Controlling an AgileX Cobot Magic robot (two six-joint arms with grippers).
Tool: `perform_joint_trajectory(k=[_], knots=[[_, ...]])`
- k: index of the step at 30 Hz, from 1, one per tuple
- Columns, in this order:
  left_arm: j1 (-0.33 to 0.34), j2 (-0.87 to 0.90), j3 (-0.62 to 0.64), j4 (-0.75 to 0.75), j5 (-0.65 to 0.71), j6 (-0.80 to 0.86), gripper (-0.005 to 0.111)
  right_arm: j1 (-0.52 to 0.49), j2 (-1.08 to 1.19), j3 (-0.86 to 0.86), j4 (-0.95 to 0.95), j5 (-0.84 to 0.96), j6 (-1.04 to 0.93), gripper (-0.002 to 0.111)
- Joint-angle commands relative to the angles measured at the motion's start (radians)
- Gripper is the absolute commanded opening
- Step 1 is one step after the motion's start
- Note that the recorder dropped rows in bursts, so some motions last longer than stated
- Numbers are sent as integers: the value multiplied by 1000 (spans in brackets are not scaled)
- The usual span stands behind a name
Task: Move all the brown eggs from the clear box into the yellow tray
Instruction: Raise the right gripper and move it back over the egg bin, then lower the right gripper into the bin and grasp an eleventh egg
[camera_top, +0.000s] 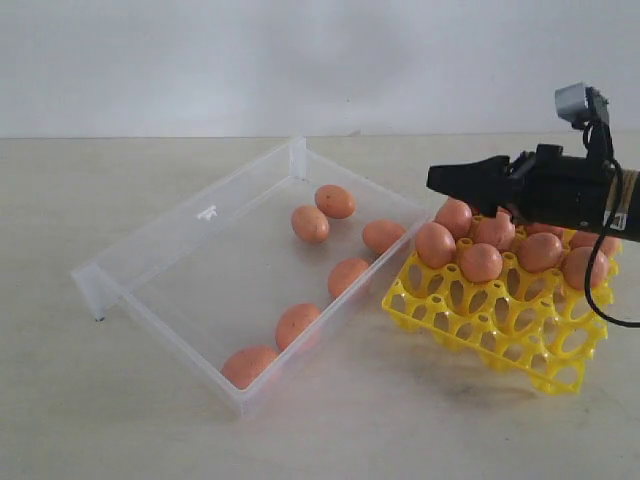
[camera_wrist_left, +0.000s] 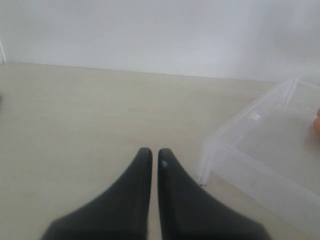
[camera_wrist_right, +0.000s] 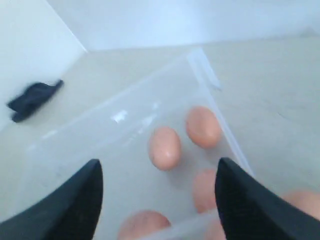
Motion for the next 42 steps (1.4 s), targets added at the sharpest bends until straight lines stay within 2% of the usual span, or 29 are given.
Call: perform_joint_trajectory(k=[1, 2, 4, 6, 7, 8, 9, 11, 12, 15, 16, 17, 18, 19, 21, 23, 27, 29, 31, 36, 40, 42], knots=[[-2, -2, 3, -3, -7, 2, 4, 45, -29, -63, -43, -92, 18, 15], [-2, -2, 3, -3, -7, 2, 4, 99, -57, -103, -117, -92, 24, 0], [-2, -2, 3, -3, -7, 2, 4, 207, -109, -159, -198, -49, 24, 0], [-2, -2, 3, -3, -7, 2, 4, 336, -162, -216, -289, 145, 37, 0], [-2, -2, 3, -3, -7, 2, 4, 481, -201, -273, -463, 394, 90, 0], [-2, -2, 3, -3, -7, 2, 4, 568, -214, -303, -550, 558, 164, 0], [-2, -2, 3, -3, -7, 2, 4, 710, -215, -337, -550, 924, 227, 0], [-2, -2, 3, -3, -7, 2, 4, 858, -177, -400, -543, 1279, 240, 0], [-2, -2, 3, -3, -7, 2, 4, 876, -163, -427, -473, 1310, 235, 0], [-2, -2, 3, -3, -7, 2, 4, 880, -126, -486, -130, 1335, 97, 0], [-2, -2, 3, -3, -7, 2, 4, 880, -111, -503, -21, 1401, -30, 0], [-2, -2, 3, -3, -7, 2, 4, 880, -92, -522, 66, 1507, -197, 0], [-2, -2, 3, -3, -7, 2, 4, 880, -47, -577, 199, 1801, -543, 0], [-2, -2, 3, -3, -7, 2, 4, 875, -21, -610, 251, 1957, -681, 0], [-2, -2, 3, -3, -7, 2, 4, 847, 17, -663, 332, 2144, -826, 0], [-2, -2, 3, -3, -7, 2, 4, 807, 32, -715, 504, 2186, -965, 0], [-2, -2, 3, -3, -7, 2, 4, 702, 39, -849, 1164, 2169, -1392, 0], [-2, -2, 3, -3, -7, 2, 4, 657, 54, -923, 1387, 2192, -1460, 0], [-2, -2, 3, -3, -7, 2, 4, 616, 93, -1005, 1483, 2233, -1414, 0], [-2, -2, 3, -3, -7, 2, 4, 576, 216, -1139, 1484, 2249, -1354, 0], [-2, -2, 3, -3, -7, 2, 4, 580, 256, -1152, 1504, 2141, -1487, 1], [-2, -2, 3, -3, -7, 2, 4, 580, 277, -1152, 1502, 2085, -1551, 8]])
